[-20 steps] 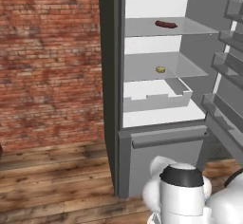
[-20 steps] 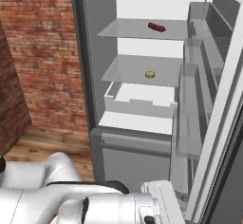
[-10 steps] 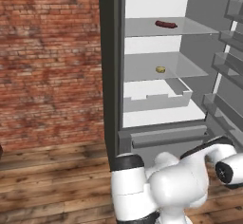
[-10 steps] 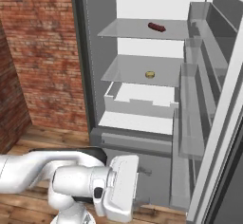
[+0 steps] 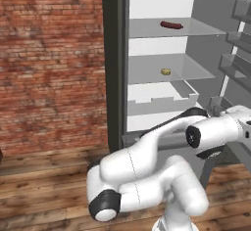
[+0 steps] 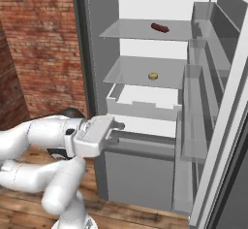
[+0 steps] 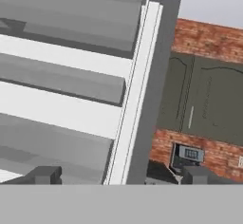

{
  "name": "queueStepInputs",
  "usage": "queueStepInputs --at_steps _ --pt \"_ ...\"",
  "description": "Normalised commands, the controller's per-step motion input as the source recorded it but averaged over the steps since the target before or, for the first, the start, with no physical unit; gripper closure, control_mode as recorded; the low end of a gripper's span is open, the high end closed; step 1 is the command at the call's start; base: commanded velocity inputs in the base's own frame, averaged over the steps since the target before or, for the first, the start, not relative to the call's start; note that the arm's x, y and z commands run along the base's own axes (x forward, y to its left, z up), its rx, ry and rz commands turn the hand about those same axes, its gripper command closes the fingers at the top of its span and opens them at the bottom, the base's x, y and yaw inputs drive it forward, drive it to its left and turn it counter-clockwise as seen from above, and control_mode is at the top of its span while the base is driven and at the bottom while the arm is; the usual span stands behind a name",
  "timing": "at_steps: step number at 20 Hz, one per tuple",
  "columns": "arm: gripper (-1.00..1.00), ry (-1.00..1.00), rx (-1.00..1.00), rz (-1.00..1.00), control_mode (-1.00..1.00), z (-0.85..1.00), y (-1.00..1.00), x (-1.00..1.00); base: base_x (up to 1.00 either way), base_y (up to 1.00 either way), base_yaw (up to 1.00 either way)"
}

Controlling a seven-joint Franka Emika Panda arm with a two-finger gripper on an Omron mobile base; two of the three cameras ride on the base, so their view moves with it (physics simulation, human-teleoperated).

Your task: Retrieve the sausage and cheese from the fridge and place them on the cutting board on the counter.

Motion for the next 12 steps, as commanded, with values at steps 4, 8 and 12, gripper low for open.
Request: queueStepInputs --at_steps 4,8,12 --pt "-1.00 0.60 0.07 0.02 -1.00 0.22 0.43 1.00 0.00 0.00 0.00" --pt "-1.00 0.45 0.11 0.00 -1.00 0.12 0.09 0.96 0.00 0.00 0.00" --pt "-1.00 0.27 0.19 0.01 -1.00 0.22 0.09 0.84 0.00 0.00 0.00"
